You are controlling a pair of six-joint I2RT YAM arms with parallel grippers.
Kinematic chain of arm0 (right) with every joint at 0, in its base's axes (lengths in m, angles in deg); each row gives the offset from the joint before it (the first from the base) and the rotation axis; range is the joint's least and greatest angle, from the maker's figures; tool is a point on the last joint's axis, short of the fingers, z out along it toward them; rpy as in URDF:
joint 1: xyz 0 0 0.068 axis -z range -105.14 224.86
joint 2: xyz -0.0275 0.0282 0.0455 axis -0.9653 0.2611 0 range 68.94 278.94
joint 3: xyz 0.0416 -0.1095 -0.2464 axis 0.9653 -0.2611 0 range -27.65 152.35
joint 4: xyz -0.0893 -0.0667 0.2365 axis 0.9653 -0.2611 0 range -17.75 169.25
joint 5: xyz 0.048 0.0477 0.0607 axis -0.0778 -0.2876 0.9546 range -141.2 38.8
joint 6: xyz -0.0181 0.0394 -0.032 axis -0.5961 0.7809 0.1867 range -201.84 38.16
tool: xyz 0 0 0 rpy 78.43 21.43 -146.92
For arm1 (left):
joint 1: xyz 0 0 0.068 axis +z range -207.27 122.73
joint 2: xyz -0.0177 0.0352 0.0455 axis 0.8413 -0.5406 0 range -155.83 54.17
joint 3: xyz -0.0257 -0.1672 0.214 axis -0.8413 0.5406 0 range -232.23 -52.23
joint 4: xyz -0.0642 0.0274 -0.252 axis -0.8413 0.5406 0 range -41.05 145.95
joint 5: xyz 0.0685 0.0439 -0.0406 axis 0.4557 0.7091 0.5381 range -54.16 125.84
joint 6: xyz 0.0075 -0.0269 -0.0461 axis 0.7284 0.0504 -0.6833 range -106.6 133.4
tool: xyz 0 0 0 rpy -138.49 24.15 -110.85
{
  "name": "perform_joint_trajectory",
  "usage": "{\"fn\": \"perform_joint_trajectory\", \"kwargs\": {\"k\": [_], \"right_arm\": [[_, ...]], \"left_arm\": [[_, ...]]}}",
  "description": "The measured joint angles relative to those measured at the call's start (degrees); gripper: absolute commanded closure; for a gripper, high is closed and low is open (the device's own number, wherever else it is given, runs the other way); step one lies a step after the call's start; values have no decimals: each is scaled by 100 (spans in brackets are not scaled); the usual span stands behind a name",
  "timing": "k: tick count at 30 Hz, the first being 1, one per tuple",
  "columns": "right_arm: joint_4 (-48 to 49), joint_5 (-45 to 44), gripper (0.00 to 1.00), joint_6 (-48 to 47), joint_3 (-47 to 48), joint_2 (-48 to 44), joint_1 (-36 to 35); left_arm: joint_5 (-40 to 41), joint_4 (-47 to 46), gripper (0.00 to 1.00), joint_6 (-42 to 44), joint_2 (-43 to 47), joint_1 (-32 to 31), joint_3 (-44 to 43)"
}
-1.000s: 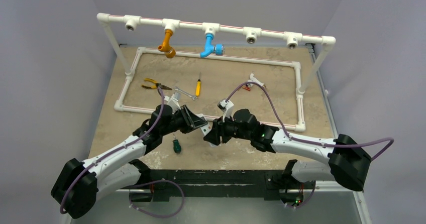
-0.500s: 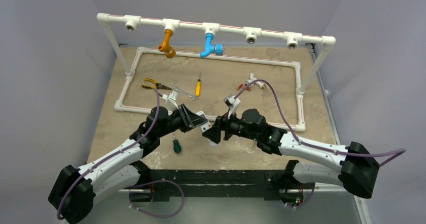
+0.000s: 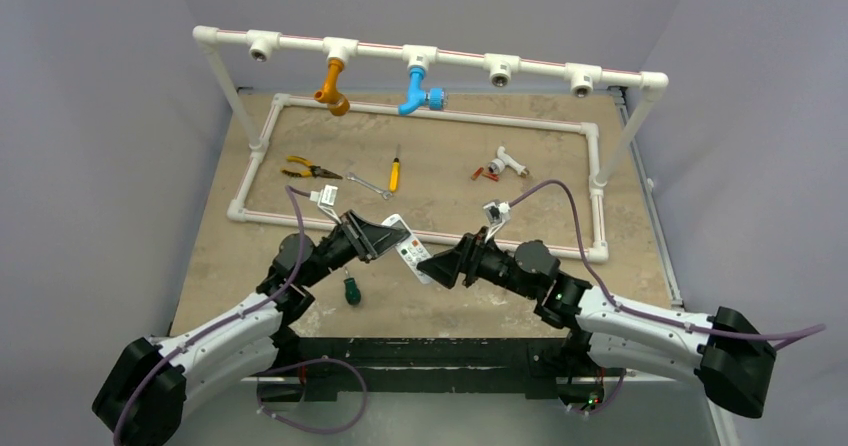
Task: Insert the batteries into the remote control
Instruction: Adjust the remote control.
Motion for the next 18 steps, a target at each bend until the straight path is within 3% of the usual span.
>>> {"fn": "perform_joint_trajectory", "kwargs": {"k": [9,18], "right_arm": [[1307,227,36,691,-595,-24,22],[2070,651,48,772,-599,236,66]], "left_arm": [[-92,-1862,100,-393,-254,0,413],[-315,-3032,100,-675,-813,0,415]]}}
